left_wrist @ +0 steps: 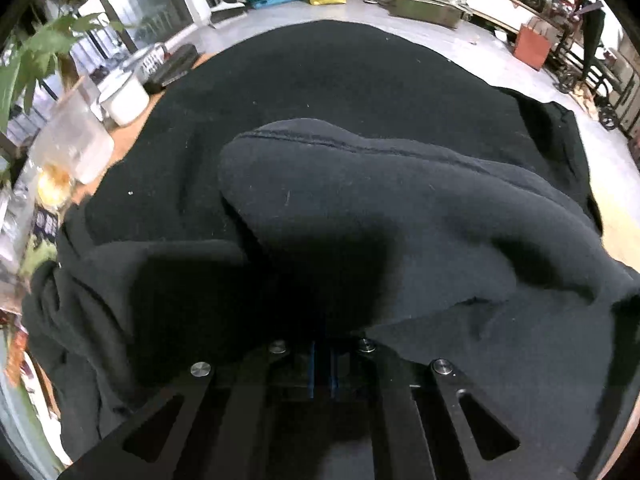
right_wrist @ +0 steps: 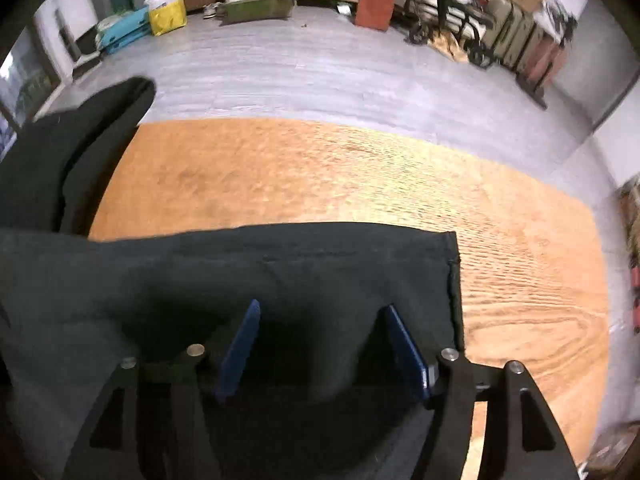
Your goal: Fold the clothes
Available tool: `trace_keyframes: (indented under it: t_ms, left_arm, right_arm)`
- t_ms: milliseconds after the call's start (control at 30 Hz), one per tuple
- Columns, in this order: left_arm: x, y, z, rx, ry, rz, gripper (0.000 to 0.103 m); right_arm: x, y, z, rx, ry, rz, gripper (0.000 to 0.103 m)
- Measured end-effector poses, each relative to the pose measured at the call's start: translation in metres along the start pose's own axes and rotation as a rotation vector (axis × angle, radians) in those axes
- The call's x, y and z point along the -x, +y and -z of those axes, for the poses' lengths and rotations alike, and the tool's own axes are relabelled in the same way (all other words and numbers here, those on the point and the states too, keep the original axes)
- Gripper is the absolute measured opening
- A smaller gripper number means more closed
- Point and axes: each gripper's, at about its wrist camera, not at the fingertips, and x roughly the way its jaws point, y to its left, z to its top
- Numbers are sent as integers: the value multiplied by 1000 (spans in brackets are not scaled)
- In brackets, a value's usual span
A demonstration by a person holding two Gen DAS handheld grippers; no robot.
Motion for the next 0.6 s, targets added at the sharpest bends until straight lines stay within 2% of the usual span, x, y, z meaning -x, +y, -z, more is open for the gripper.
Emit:
trace_keyframes:
  t_ms: [133, 233, 300, 433, 533, 600]
  left_arm:
    - [4, 34, -7, 51, 65, 40, 7]
    - [-7, 43, -20, 67, 124, 94, 7]
    - [-13, 51, -22, 65, 134, 131, 7]
    - [-21, 58, -19, 63, 100, 153, 7]
    - [-24, 59, -12, 53, 34, 140, 7]
    - [-25, 60, -3, 46, -28, 138, 7]
  right_arm:
    - [-14, -7, -18, -59, -7, -25, 77]
    - [-25, -9, -31, -79, -15, -36, 81]
    - [-30, -8, -36, -79, -22, -40, 83]
    - [-31, -12, -29, -80, -44, -43, 83]
    - [-33, -14, -23, -104, -81, -43, 84]
    - [-24, -11, -10, -96, -69, -81, 77]
